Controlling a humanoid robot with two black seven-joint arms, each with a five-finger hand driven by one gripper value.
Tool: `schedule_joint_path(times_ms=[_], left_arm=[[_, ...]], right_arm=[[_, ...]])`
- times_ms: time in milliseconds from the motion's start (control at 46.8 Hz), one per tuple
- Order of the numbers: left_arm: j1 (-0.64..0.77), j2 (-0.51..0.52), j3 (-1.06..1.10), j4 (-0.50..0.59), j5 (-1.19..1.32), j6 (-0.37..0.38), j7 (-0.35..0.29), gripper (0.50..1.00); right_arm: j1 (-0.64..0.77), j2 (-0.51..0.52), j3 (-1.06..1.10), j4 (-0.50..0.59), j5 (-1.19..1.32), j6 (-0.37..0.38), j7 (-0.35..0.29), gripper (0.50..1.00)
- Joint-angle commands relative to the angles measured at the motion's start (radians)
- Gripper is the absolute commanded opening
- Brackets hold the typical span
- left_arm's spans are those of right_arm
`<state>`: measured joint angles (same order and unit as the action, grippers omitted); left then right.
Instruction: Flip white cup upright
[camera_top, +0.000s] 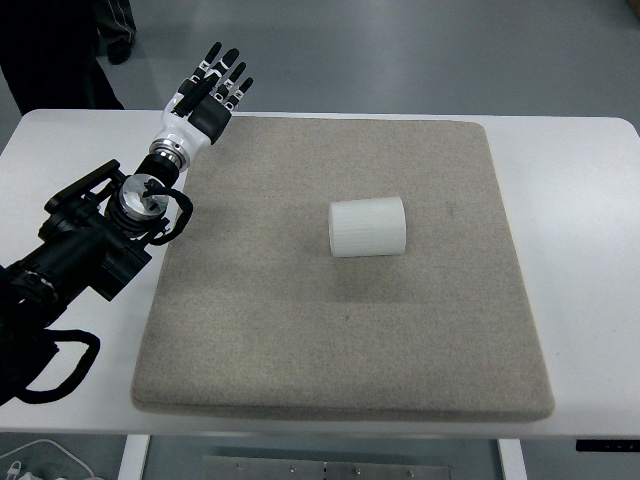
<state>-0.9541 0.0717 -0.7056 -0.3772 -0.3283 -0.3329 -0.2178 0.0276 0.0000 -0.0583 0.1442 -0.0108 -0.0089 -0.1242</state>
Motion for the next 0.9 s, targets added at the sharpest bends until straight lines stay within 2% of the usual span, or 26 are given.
schedule_joint_path(times_ms=[0, 877], left_arm=[[0.0, 0.0, 0.0, 0.001, 0.0, 0.0, 0.0, 0.994], [-0.012, 0.019, 0.006, 0.032, 0.006, -0.018, 0.0, 0.994]], right_arm=[[0.0, 0.0, 0.0, 0.0, 0.0, 0.0, 0.0, 0.93], [0.0, 0.0, 0.0, 0.0, 0.0, 0.0, 0.0, 0.93]])
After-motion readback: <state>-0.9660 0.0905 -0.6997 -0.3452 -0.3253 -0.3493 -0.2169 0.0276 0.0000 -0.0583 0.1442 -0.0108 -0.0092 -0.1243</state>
